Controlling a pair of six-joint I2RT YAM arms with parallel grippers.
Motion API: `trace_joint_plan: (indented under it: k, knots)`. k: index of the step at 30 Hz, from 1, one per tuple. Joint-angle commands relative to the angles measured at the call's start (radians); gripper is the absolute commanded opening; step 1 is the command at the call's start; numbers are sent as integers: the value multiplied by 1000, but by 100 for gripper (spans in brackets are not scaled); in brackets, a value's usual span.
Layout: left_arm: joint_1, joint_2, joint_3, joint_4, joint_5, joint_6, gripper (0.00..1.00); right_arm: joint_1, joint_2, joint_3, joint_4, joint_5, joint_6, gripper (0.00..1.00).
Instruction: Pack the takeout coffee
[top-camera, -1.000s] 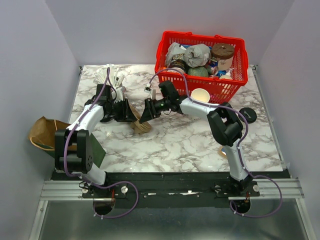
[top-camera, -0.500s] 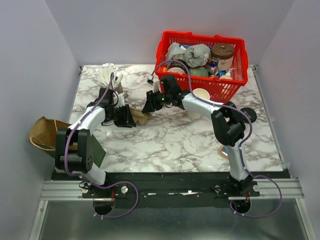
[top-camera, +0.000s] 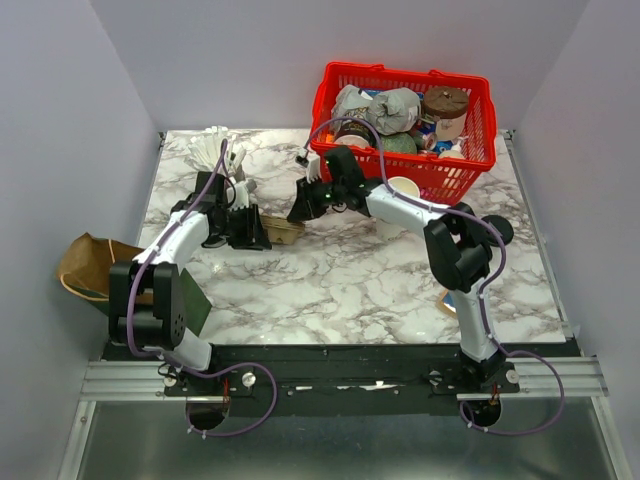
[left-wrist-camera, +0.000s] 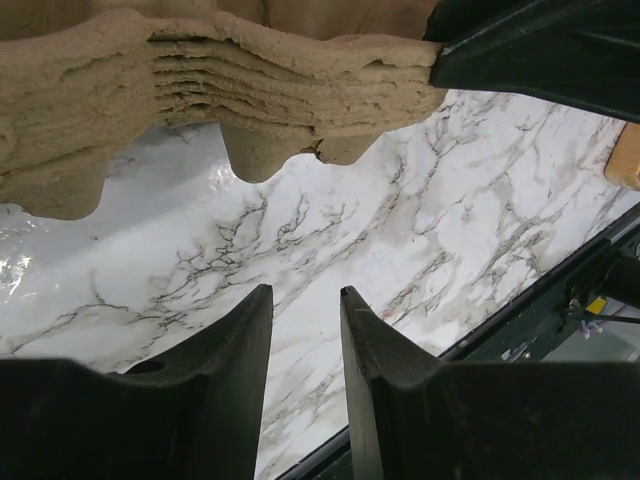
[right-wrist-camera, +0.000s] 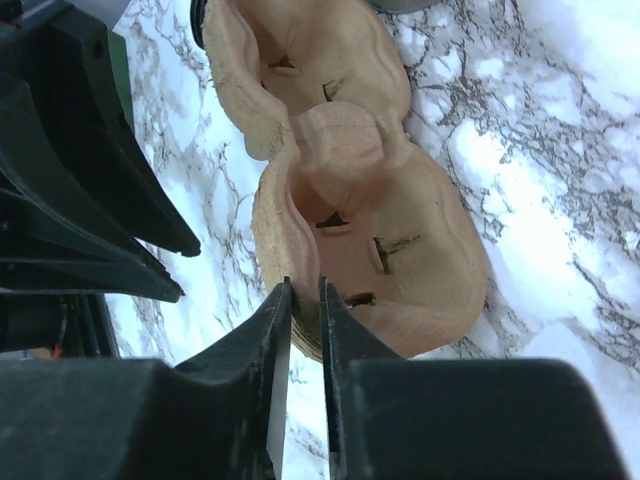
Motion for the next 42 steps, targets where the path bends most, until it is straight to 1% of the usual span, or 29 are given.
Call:
trace_joint_plan:
  k: [1,5,10,11,13,14,17,19,23,27,33,35,36,37,38,40,41,42]
  knots:
    - [-3,-35,31,-16,3,23,42,2,-31,-15,-15,0,-62,20]
    - [0,-79,31,1,2,29,42,21,-94,-91,-9,-60,-62,18]
    - [-2,-148,15,30,-23,26,43,78,-175,-148,8,-77,-51,13]
    - [-2,-158,11,38,-33,28,43,99,-183,-155,11,-89,-51,8]
    - [-2,-176,1,55,-43,26,43,116,-197,-155,16,-103,-56,5]
    - [-2,-179,-3,65,-43,25,43,124,-197,-156,16,-102,-60,0]
    - [-2,-178,-26,102,-32,-6,45,118,-195,-156,-3,-74,-89,1]
    - [-2,-159,-38,124,-24,-54,46,110,-191,-155,-14,-70,-88,0]
    - [-3,-144,-52,134,-24,-110,47,96,-168,-173,19,-82,-7,1]
    - [-2,-181,-49,105,-9,-68,47,96,-174,-226,77,-83,55,1]
    - [-2,-241,-68,78,128,17,46,93,-195,-288,83,-76,61,1]
    - [-2,-254,-77,35,157,46,45,87,-202,-296,72,-77,55,1]
    - [-2,-259,-80,16,154,78,45,84,-205,-297,63,-86,49,3]
    - [-2,-264,-80,-23,143,93,44,79,-211,-293,62,-97,42,11]
    - [-2,-265,-78,-43,128,103,44,67,-214,-288,62,-114,38,29]
    - [0,-268,-77,-88,62,127,43,53,-214,-270,62,-178,13,42]
    - [-2,-271,-78,-94,36,129,43,41,-205,-244,62,-203,4,53]
    - [0,-276,-83,-99,14,130,43,33,-199,-230,60,-238,-25,56]
